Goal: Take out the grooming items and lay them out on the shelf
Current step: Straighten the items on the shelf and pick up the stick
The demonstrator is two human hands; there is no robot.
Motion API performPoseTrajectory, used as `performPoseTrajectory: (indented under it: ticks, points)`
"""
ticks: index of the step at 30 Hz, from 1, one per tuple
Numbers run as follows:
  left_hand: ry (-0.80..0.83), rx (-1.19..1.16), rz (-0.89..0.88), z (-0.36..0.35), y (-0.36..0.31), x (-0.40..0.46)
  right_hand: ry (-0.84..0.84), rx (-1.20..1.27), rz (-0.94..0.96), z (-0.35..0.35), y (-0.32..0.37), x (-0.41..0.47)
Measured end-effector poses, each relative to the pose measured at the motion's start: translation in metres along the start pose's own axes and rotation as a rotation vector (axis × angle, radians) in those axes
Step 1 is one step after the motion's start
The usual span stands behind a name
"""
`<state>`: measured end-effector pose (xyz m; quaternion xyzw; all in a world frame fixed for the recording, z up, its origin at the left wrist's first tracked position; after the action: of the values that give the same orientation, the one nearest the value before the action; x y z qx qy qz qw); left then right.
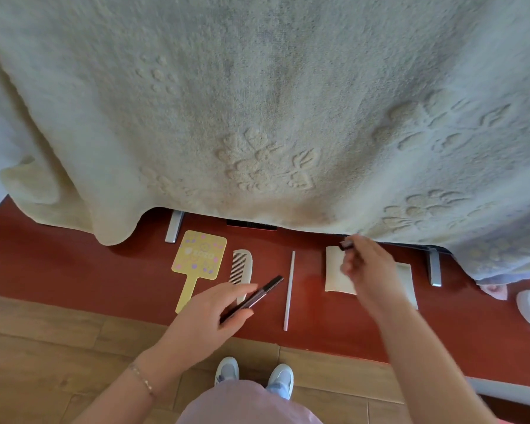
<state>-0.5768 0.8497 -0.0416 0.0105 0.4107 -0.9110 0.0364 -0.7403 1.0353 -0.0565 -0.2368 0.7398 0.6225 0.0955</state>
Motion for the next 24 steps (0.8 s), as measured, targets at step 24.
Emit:
performPoseTrajectory:
  ticks: [24]
  points:
    - [-0.018,0.669,-0.088,-0.074,0.019,0.062,0.051,-1.475,0.555,-0.084,-0.062,0.063]
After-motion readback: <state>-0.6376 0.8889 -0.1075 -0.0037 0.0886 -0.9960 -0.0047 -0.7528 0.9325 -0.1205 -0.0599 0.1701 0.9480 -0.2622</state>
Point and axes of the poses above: each hand's wrist, its own x-axis towards the middle knuckle, its own z-axis out of the back of the hand, y = z × x, the point moved 9 cm from there along x, towards the middle knuckle, and after that the axes turned 1 degree about y, right-handed, at the moved point
